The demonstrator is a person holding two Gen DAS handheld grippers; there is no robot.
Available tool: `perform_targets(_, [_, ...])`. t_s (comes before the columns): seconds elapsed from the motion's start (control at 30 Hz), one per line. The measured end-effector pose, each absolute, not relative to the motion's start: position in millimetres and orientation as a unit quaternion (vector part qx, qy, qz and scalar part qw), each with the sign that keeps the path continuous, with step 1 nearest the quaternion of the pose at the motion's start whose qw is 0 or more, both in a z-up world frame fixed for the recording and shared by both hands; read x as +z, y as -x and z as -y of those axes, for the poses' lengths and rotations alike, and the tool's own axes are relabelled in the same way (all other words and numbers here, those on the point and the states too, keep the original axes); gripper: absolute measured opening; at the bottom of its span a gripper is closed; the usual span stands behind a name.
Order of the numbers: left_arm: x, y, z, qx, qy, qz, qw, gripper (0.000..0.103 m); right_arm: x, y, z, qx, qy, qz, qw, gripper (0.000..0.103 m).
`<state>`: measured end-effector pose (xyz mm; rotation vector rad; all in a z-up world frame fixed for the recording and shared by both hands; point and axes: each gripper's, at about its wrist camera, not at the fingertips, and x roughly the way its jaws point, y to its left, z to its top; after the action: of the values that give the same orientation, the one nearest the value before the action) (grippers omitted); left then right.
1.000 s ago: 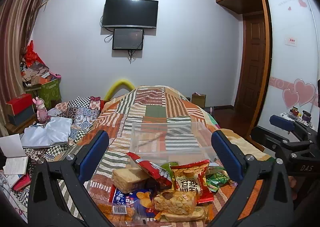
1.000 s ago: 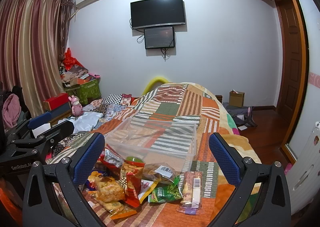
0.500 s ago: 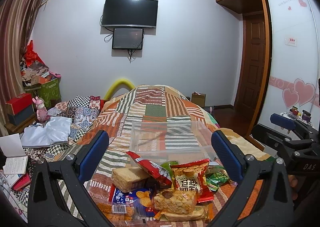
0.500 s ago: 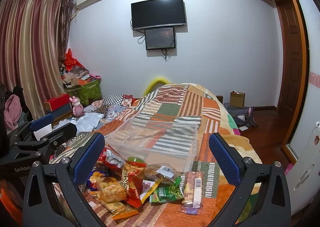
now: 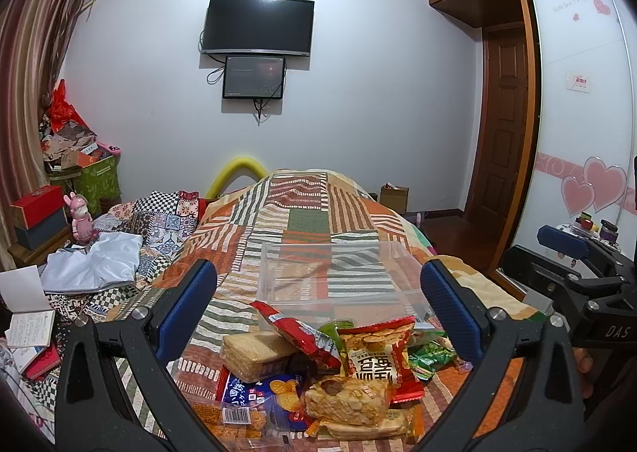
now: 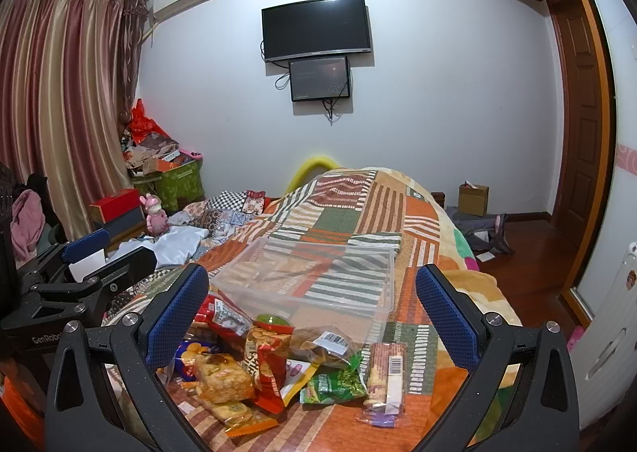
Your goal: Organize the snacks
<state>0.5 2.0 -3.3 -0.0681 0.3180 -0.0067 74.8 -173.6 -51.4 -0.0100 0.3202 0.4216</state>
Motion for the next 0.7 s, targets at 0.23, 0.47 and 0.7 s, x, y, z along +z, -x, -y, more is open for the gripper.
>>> perform_targets(0.23, [-3.3,-0.2,-2.4,-0.004,0.034,-0.158,0.987,0.103,-50.3,-74.2,173.1,0.209,0.004,-0.157,0.965,0.103])
perform_targets(0.47, [-3.3,-0.1,-2.7,-0.003,0.034,-0.158,0.987,0.103,-50.3,-73.4,172.8,0.209,0.005,-0.157,0.965,0.103])
perform_targets(0.7, [-3.2,0.1,-3.1,-0.003,0.034,-0.158,0.987,0.103,-50.6,-73.3,172.9,0.208,0.005,-0.156,0.966,0.103])
